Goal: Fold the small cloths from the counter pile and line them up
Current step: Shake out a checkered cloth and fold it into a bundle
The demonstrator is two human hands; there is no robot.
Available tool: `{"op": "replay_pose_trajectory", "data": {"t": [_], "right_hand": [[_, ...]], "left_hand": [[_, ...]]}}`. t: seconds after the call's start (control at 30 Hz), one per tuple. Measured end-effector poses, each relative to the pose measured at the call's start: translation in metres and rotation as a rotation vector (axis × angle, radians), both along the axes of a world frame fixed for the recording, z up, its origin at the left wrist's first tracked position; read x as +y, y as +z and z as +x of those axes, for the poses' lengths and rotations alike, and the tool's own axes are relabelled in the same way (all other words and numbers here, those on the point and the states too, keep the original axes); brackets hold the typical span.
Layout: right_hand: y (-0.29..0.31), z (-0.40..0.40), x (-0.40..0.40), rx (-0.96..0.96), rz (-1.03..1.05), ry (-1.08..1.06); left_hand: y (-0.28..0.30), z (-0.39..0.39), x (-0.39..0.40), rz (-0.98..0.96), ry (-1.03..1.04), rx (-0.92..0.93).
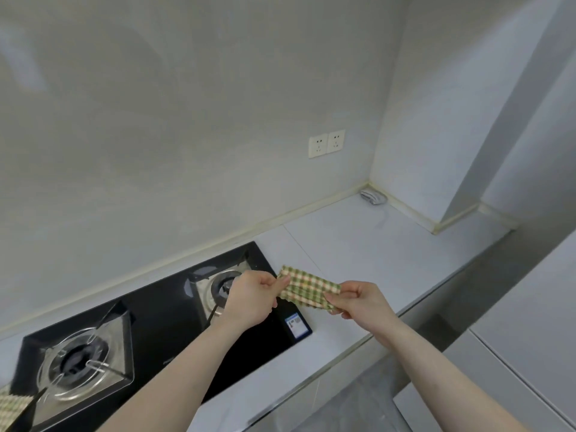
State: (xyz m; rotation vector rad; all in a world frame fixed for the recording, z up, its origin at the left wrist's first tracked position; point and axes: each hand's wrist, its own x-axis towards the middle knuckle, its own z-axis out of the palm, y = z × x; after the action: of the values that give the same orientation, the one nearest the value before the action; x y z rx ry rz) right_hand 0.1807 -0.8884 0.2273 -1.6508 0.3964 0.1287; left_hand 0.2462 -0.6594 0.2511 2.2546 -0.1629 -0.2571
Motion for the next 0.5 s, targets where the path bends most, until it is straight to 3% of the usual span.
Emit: {"op": "replay_pose_trajectory", "data": {"t": [0.33, 0.5], "right_hand": [[-0.043, 0.08, -0.073, 0.089, 0.08, -0.156], [-0.076, 0.123, -0.123, 0.177, 0.168, -0.332]], "left_hand": [[-0.035, 0.098, -0.083, -0.051, -0.078, 0.112], [-0.052, 0.131, -0.12, -0.062, -0.054, 0.187]]}}
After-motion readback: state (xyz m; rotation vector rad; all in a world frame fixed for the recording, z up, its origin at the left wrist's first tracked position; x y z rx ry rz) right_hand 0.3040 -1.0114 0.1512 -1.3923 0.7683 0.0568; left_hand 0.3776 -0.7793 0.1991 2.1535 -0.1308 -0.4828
